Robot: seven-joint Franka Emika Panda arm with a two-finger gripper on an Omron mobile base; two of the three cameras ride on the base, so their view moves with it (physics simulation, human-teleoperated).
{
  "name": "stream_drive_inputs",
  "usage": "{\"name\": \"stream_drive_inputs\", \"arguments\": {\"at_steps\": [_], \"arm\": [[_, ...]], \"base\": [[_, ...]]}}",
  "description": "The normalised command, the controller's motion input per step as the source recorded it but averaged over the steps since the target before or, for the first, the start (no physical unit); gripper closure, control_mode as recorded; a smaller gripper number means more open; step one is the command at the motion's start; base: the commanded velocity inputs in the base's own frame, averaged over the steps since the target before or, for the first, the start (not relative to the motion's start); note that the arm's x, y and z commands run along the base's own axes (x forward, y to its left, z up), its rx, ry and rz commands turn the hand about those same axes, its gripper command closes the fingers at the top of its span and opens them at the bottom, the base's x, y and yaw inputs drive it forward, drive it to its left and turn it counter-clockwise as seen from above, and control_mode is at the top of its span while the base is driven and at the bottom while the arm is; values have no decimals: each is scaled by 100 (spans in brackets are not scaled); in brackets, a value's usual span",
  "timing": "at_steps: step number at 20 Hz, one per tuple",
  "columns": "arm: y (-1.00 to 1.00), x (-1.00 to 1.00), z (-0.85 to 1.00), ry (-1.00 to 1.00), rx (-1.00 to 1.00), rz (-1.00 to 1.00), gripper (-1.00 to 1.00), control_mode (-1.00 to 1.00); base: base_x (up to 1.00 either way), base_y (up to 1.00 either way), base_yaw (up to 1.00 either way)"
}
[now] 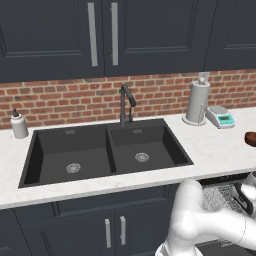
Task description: Pick up the cup and bowl from the counter, place them in the dishwasher, and close the dishwasher door.
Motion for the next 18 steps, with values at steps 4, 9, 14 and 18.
{"name": "stream_drive_inputs", "arguments": {"at_steps": [4,9,14,18], "arm": [[0,-22,0,-3,0,0,-100,-100],[0,-21,20,-11,0,0,-100,-100],[0,-16,54,-10,0,0,-100,-100],[4,-18,71,-11,0,0,-100,-100]], "base": [[0,0,0],[0,0,0],[0,0,0],[0,0,0]]}}
